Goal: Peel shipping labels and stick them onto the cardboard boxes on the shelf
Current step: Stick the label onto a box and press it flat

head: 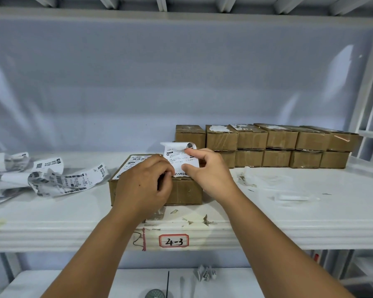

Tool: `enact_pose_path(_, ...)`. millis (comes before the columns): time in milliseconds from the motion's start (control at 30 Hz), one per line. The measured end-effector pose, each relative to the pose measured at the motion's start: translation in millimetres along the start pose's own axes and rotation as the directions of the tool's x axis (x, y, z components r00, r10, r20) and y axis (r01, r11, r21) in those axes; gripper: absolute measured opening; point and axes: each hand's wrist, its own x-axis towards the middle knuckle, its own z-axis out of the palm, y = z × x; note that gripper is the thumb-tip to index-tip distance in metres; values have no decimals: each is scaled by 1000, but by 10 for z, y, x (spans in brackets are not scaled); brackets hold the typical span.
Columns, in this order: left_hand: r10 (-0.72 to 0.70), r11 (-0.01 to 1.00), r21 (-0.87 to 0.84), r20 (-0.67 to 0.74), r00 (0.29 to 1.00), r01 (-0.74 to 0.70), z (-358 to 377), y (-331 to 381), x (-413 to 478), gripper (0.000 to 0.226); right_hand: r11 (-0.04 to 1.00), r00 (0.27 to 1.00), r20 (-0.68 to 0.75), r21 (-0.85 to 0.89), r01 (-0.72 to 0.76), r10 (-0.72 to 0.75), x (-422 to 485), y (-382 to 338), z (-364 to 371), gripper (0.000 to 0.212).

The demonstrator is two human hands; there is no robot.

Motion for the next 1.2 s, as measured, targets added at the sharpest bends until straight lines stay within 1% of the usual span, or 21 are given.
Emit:
enact_pose_path(133, -8, 1000, 14, 25, 1000, 8, -9, 11, 3, 25, 997, 997, 5, -7, -71, 71, -9, -1, -4, 41)
enact_pose_path(267, -28, 1000, 7, 36, 999, 28, 3, -8, 2, 25, 994, 994, -23, -34, -107, 106, -16, -11, 9, 40)
enact_pose_path(433, -19, 1000, 10, 31, 999, 19, 10, 3, 15, 28, 982, 982, -31, -8, -187, 187, -4, 8, 26, 37)
enact_pose_path(600, -2, 999, 45, 70, 998, -1, -27, 42, 19, 32, 981, 980, -50, -20, -193, 192, -13, 24, 45, 33)
enact_pose_path(767, 6, 999, 52, 87, 996, -10, -40, 50, 15, 31, 978, 984, -32, -111, -176, 173, -30, 11, 20, 34)
enact_pose_path(933, -5, 999, 46, 86, 996, 1, -37, 55, 12, 31, 979, 984, 0, -97, -177, 178, -23, 24, 21, 33)
enact_pose_path(1100, -20, 999, 35, 92, 996, 17, -19, 41, 9, 30, 981, 987, 40, -121, -149, 154, -3, 75, 31, 32)
enact_pose_path(1200, -29, 999, 24, 95, 995, 26, -10, 37, 8, 29, 986, 988, 38, -82, -148, 151, 31, 114, 61, 30)
